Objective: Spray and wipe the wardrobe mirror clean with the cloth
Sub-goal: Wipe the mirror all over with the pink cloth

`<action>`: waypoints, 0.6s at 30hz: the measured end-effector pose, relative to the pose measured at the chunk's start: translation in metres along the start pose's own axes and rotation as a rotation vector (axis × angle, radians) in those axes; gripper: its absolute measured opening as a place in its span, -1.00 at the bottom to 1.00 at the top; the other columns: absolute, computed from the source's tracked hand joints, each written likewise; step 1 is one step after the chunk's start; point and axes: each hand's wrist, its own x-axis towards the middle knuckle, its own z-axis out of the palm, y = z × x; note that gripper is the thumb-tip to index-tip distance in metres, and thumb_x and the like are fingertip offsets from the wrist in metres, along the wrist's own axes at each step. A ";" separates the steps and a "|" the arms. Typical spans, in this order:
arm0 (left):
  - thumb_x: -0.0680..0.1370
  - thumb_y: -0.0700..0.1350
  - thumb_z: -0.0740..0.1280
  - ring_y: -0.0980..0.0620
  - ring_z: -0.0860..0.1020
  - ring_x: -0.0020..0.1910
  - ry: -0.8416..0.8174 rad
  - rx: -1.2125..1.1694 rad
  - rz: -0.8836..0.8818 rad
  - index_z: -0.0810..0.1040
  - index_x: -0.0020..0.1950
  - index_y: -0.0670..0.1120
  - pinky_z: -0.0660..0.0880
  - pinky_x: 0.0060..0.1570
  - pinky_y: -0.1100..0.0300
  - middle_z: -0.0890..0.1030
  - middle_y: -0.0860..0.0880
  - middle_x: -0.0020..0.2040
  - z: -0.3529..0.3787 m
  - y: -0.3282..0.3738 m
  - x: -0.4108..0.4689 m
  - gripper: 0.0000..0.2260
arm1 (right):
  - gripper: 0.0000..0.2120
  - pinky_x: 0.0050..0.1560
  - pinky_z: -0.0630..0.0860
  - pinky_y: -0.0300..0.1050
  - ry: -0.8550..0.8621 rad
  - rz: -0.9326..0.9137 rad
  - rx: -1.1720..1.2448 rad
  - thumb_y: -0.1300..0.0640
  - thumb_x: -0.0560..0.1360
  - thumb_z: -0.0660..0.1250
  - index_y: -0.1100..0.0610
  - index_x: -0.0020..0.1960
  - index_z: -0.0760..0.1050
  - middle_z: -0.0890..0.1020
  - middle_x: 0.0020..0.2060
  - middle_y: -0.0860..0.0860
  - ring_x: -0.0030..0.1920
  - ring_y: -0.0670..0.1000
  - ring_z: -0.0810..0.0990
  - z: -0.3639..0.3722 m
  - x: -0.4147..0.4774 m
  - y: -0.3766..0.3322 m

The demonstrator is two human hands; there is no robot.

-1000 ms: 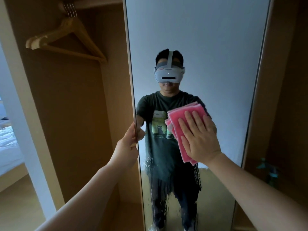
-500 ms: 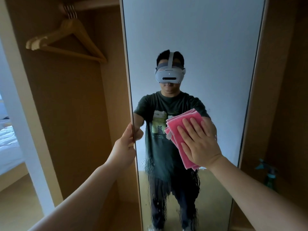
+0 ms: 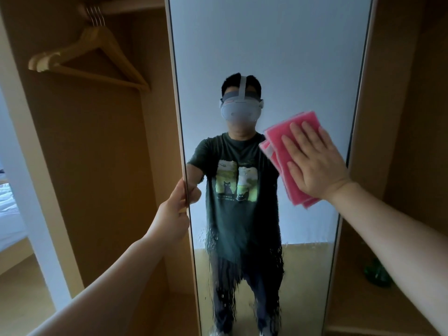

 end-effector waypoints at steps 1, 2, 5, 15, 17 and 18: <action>0.44 -0.47 0.06 0.26 0.52 0.16 -0.001 0.004 -0.004 0.31 0.36 0.19 0.54 -0.07 0.26 0.59 0.20 0.13 0.000 0.000 0.000 -0.32 | -0.42 0.54 -0.09 0.17 0.004 0.027 -0.011 -0.08 0.64 -0.05 0.16 0.58 0.03 0.04 0.56 0.18 0.56 0.21 -0.03 -0.002 0.005 0.010; 0.45 -0.46 0.06 0.23 0.53 0.16 -0.001 0.009 -0.008 0.30 0.38 0.19 0.55 -0.12 0.29 0.58 0.21 0.13 0.001 -0.001 0.000 -0.33 | -0.42 0.54 -0.10 0.16 0.006 0.048 -0.018 -0.08 0.64 -0.06 0.15 0.59 0.01 0.02 0.56 0.17 0.57 0.21 -0.04 -0.004 0.008 0.017; 0.46 -0.46 0.06 0.23 0.51 0.19 -0.001 0.016 -0.009 0.28 0.41 0.17 0.53 -0.09 0.29 0.59 0.19 0.15 0.001 -0.001 0.000 -0.32 | -0.42 0.54 -0.11 0.15 0.013 0.078 -0.014 -0.08 0.64 -0.05 0.12 0.59 -0.02 0.01 0.56 0.15 0.57 0.19 -0.06 -0.005 0.012 0.025; 0.47 -0.46 0.06 0.26 0.51 0.20 -0.011 0.030 0.015 0.32 0.38 0.16 0.46 0.09 0.29 0.60 0.17 0.13 -0.001 -0.002 -0.001 -0.36 | -0.44 0.55 -0.14 0.12 0.038 0.203 -0.003 -0.08 0.64 -0.05 0.14 0.58 0.06 0.12 0.55 0.23 0.55 0.24 0.04 -0.007 0.011 0.023; 0.47 -0.46 0.06 0.24 0.52 0.20 -0.014 0.019 0.023 0.33 0.38 0.12 0.46 0.14 0.25 0.61 0.15 0.13 0.000 -0.002 -0.002 -0.38 | -0.43 0.54 -0.16 0.12 0.031 0.217 -0.004 -0.09 0.64 -0.07 0.13 0.58 0.03 0.10 0.55 0.23 0.55 0.24 0.02 -0.007 0.009 0.021; 0.47 -0.46 0.07 0.24 0.52 0.20 -0.010 0.012 0.027 0.33 0.38 0.10 0.45 0.18 0.21 0.61 0.14 0.13 0.000 -0.001 -0.002 -0.39 | -0.43 0.54 -0.16 0.12 0.030 0.219 -0.003 -0.09 0.64 -0.07 0.13 0.58 0.02 0.10 0.55 0.24 0.55 0.24 0.02 -0.007 0.007 0.020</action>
